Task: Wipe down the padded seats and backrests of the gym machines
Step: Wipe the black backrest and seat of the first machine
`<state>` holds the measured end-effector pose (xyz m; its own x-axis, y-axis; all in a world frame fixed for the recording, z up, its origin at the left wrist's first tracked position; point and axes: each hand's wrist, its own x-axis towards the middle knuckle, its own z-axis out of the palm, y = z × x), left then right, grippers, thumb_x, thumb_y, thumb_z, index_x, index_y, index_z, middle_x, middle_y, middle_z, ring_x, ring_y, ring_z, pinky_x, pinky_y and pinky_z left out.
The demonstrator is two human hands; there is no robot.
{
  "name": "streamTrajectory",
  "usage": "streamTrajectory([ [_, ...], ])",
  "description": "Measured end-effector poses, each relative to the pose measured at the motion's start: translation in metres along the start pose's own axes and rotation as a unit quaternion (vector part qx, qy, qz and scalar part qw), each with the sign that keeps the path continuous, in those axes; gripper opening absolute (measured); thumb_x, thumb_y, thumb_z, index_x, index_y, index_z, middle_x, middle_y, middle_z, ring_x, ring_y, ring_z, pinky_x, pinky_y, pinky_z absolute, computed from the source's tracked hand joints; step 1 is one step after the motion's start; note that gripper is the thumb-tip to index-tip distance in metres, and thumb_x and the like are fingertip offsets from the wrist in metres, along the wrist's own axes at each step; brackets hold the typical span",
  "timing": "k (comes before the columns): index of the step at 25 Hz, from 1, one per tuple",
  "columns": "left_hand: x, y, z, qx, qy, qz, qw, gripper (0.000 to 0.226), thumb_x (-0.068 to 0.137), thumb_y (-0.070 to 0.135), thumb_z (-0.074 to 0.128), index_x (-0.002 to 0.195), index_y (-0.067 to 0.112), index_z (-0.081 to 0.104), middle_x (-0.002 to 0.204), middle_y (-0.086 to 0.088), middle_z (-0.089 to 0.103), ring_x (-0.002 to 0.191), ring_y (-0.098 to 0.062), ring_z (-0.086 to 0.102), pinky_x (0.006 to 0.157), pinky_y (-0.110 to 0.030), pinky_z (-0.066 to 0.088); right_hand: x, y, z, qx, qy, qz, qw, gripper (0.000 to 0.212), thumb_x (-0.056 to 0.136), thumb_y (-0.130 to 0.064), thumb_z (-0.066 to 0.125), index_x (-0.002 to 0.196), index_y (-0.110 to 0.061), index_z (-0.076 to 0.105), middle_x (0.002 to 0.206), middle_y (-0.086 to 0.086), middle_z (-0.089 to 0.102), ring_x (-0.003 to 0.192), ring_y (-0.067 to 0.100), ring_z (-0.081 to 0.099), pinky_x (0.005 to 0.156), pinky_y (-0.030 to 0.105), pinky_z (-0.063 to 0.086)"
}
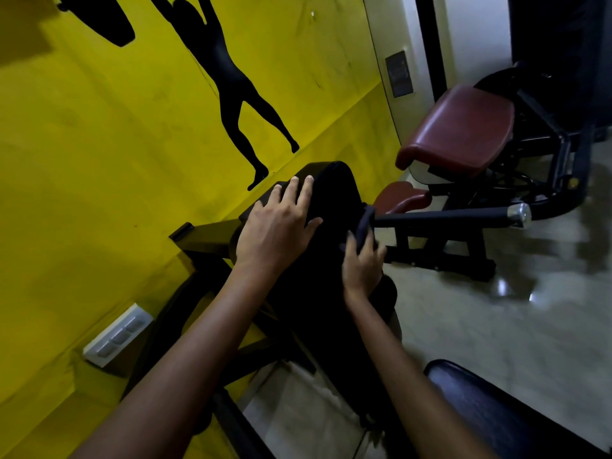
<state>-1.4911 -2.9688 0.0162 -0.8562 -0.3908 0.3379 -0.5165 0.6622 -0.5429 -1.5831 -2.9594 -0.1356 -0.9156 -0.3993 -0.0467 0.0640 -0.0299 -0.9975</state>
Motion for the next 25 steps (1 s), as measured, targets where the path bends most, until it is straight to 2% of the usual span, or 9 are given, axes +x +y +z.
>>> streamTrajectory([
  [3,-0.002,0.001,0.003,0.008,0.000,-0.004,1.000,0.069,0.099,0.050,0.030,0.152,0.015,0.001,0.157,-0.012,0.017,0.142,-0.030,0.026,0.105,-0.042,0.039,-0.004,-0.003,0.003,-0.007,0.040,-0.125,0.991,0.058,0.094,-0.049,0.044,0.139,-0.012,0.046,0.132,0.018,0.045,0.116,0.030,0.048,0.087,0.032,0.038],
  [5,-0.003,-0.001,0.002,0.004,-0.006,-0.001,1.000,0.069,0.099,0.050,0.029,0.152,0.015,0.000,0.158,-0.012,0.016,0.142,-0.031,0.025,0.107,-0.042,0.038,0.004,0.030,0.002,-0.003,0.040,-0.117,0.992,0.080,0.087,-0.065,0.025,0.137,-0.007,0.048,0.128,0.023,0.047,0.111,0.033,0.051,0.080,0.032,0.039],
  [7,-0.002,-0.001,0.001,0.001,-0.005,0.002,1.000,0.069,0.099,0.049,0.030,0.152,0.015,0.000,0.157,-0.012,0.017,0.142,-0.031,0.025,0.106,-0.042,0.039,0.010,0.067,0.002,-0.001,0.018,0.006,1.000,0.080,0.089,-0.067,0.021,0.141,-0.010,0.042,0.130,0.026,0.043,0.115,0.038,0.049,0.084,0.036,0.040],
  [9,-0.001,0.000,0.001,0.006,-0.004,0.000,1.000,0.069,0.100,0.049,0.030,0.152,0.015,0.000,0.157,-0.012,0.017,0.142,-0.031,0.025,0.105,-0.042,0.040,0.011,0.088,-0.001,0.011,-0.017,0.171,0.985,0.056,0.098,-0.049,0.031,0.145,-0.018,0.036,0.138,0.025,0.037,0.125,0.041,0.041,0.099,0.041,0.033],
  [11,-0.001,0.001,0.001,0.013,-0.008,-0.001,1.000,0.069,0.100,0.049,0.029,0.152,0.014,-0.001,0.157,-0.012,0.017,0.142,-0.031,0.025,0.105,-0.042,0.040,-0.001,0.082,-0.001,0.028,-0.023,0.235,0.971,0.052,0.101,-0.043,0.033,0.148,-0.022,0.030,0.145,0.023,0.031,0.131,0.041,0.034,0.107,0.044,0.025],
  [18,-0.003,0.003,-0.001,0.031,0.003,0.001,1.000,0.069,0.101,0.047,0.030,0.151,0.011,0.002,0.156,-0.017,0.021,0.140,-0.034,0.029,0.109,-0.042,0.036,-0.108,0.061,0.020,0.039,0.032,-0.081,0.995,0.071,0.086,-0.061,0.032,0.142,-0.020,0.041,0.138,0.017,0.040,0.121,0.031,0.047,0.098,0.047,0.041],
  [20,-0.004,0.004,-0.003,0.028,0.004,0.000,1.000,0.069,0.100,0.047,0.032,0.151,0.010,0.004,0.155,-0.018,0.023,0.139,-0.035,0.030,0.108,-0.042,0.037,-0.102,0.100,0.021,0.034,0.024,-0.017,0.999,0.090,0.076,-0.081,0.024,0.141,-0.021,0.040,0.139,0.018,0.039,0.123,0.035,0.045,0.101,0.049,0.039],
  [22,-0.004,0.004,-0.004,0.031,0.006,0.003,1.000,0.069,0.100,0.046,0.032,0.151,0.009,0.005,0.154,-0.018,0.023,0.138,-0.035,0.031,0.108,-0.042,0.038,-0.087,0.127,0.017,0.005,-0.026,0.145,0.989,0.108,0.068,-0.091,0.012,0.146,-0.019,0.033,0.145,0.020,0.031,0.130,0.039,0.037,0.106,0.050,0.033],
  [25,-0.003,0.002,-0.003,0.029,0.009,0.006,1.000,0.069,0.100,0.046,0.033,0.151,0.009,0.007,0.153,-0.019,0.025,0.137,-0.036,0.033,0.106,-0.042,0.039,-0.081,0.111,0.020,0.037,0.024,0.293,0.955,0.056,0.098,-0.049,0.034,0.147,-0.022,0.032,0.143,0.024,0.032,0.129,0.040,0.037,0.106,0.050,0.030],
])
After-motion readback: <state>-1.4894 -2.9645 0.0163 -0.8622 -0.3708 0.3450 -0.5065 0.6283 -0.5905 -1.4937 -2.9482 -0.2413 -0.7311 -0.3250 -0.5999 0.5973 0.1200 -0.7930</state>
